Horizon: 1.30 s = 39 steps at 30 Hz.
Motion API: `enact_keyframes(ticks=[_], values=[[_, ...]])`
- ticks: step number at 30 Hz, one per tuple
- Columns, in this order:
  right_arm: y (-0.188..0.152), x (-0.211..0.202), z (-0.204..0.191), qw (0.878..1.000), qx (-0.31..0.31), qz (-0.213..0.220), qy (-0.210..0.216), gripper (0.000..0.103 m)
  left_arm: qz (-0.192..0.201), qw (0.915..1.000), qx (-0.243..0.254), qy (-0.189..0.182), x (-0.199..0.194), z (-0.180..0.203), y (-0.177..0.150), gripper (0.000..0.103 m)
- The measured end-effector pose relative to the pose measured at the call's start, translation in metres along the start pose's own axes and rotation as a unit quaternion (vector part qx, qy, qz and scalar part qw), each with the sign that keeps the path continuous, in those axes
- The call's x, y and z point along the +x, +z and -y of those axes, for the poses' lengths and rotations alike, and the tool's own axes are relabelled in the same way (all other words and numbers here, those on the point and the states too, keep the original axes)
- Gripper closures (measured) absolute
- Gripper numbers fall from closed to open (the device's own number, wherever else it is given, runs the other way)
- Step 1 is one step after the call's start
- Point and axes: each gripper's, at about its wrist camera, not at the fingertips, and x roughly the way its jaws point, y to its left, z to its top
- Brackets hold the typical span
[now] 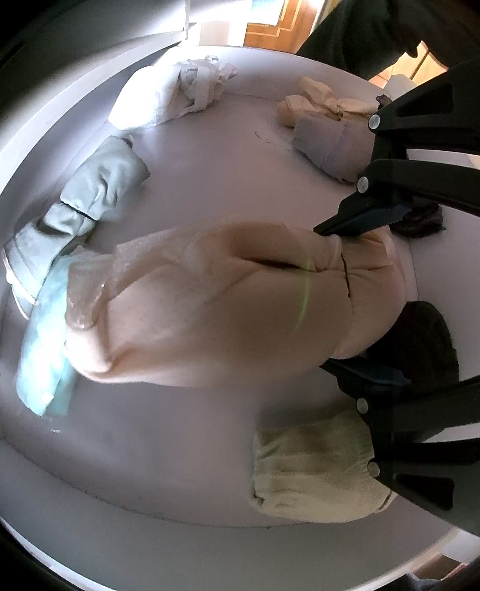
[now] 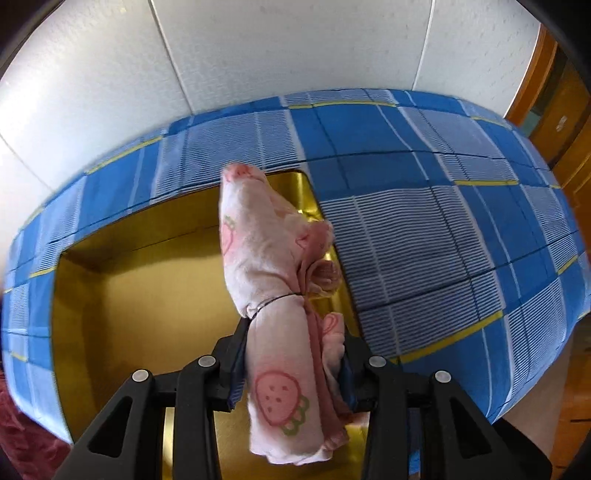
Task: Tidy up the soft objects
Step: 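Lower the pink towel roll into the gold tray and open the right tool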
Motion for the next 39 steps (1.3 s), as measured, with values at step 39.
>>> enact_keyframes(ticks=[39], values=[[-0.058, -0.053, 0.011, 0.975, -0.146, 0.107, 0.129, 0.054, -0.006, 1.0000, 0.000, 0.005, 0.007, 0.005, -0.004, 0.044]])
